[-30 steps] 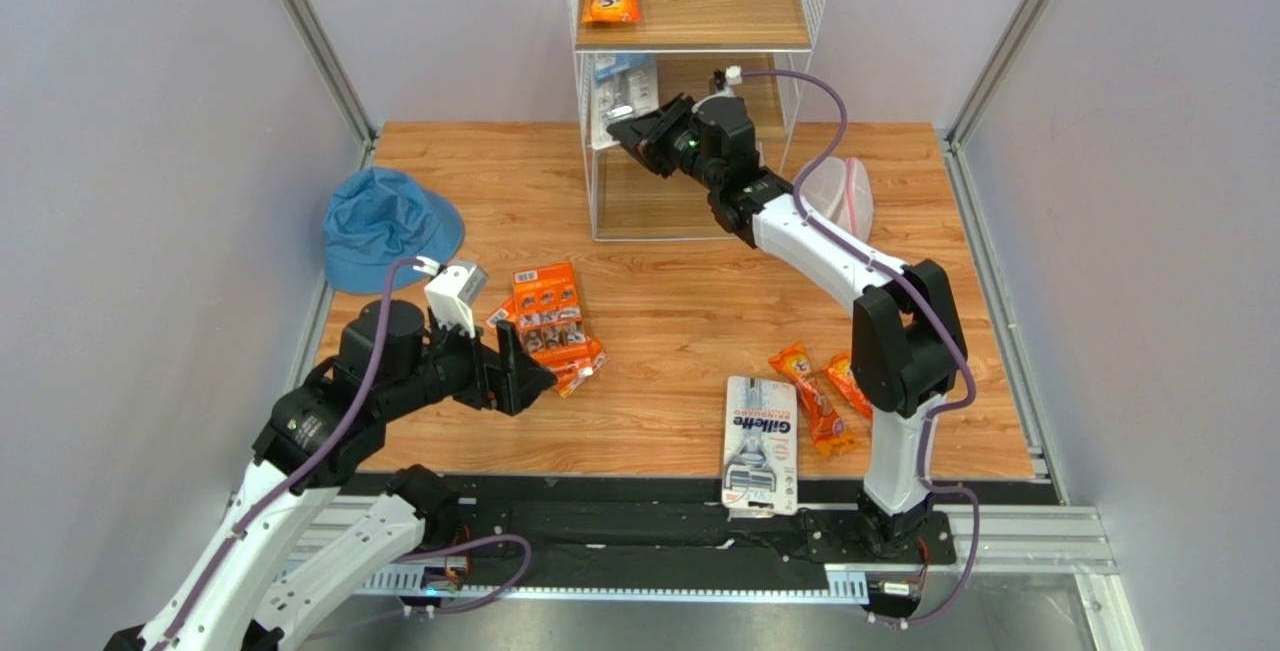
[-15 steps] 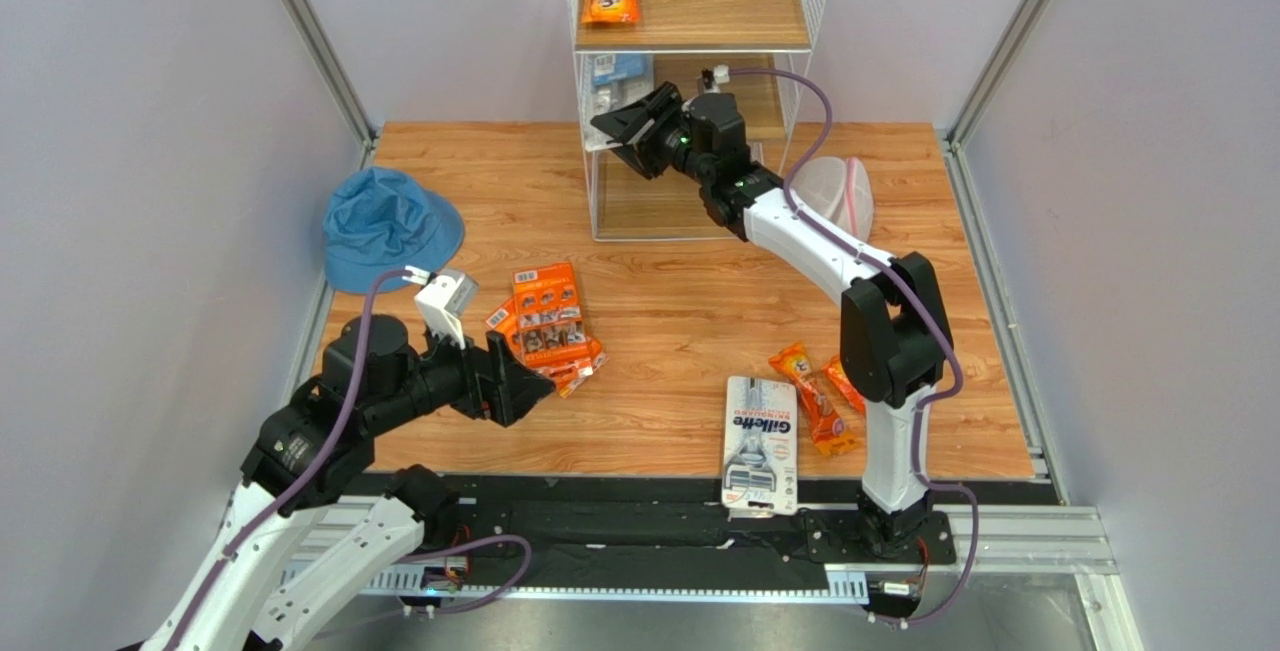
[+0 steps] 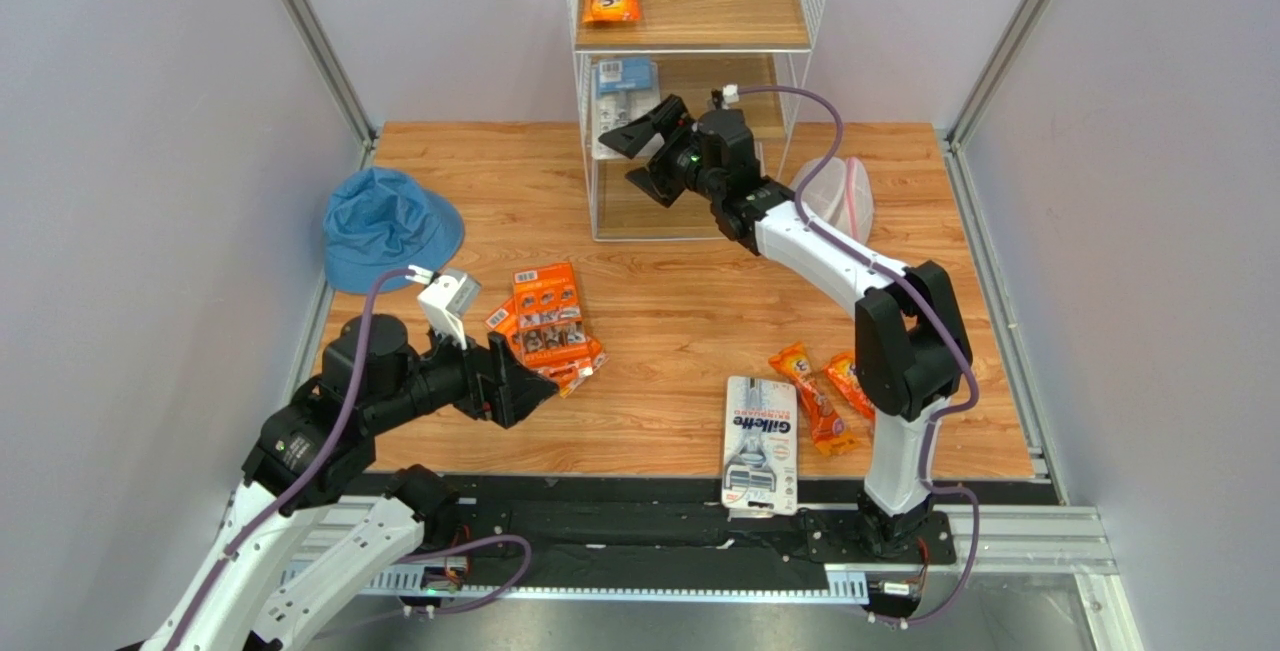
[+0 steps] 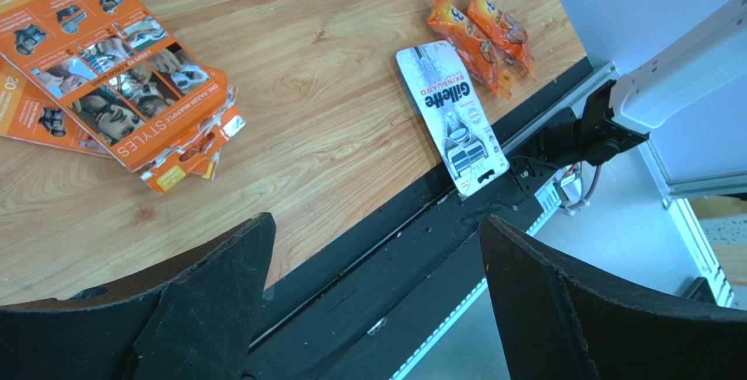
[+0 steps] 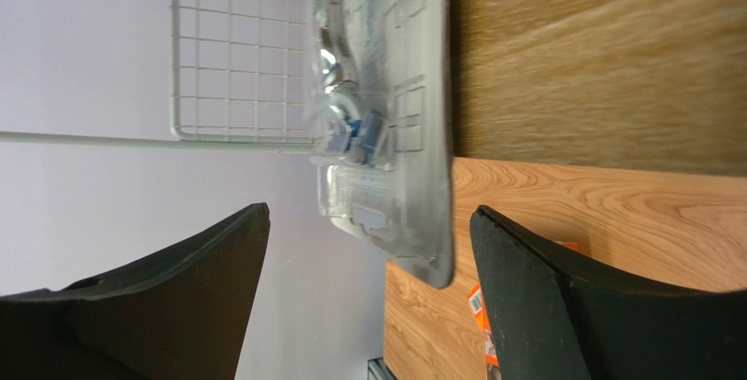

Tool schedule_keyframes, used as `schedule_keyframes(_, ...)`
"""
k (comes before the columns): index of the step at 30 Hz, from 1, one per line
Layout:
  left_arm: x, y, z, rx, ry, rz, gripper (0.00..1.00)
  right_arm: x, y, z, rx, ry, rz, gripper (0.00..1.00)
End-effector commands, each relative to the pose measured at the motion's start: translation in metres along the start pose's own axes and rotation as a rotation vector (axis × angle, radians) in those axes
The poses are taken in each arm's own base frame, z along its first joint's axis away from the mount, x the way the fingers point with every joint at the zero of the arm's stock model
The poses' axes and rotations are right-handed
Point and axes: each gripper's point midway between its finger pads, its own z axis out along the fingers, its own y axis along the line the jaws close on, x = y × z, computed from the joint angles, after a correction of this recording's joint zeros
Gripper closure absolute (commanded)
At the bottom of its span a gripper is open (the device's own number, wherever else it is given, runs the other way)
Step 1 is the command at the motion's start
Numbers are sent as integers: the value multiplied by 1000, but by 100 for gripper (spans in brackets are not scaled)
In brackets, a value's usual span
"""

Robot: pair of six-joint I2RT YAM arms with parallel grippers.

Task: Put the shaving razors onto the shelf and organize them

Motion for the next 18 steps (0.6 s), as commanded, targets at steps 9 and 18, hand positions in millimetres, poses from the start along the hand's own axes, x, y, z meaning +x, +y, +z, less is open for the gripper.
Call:
schedule_keyframes(9,-1,-2,7,28,-5,1,5,0,41,-38,-145,-15,-31,10)
schedule_keyframes(18,1,-1,18,37,8,-20,4,24,20,-93,-109,12,-39,10)
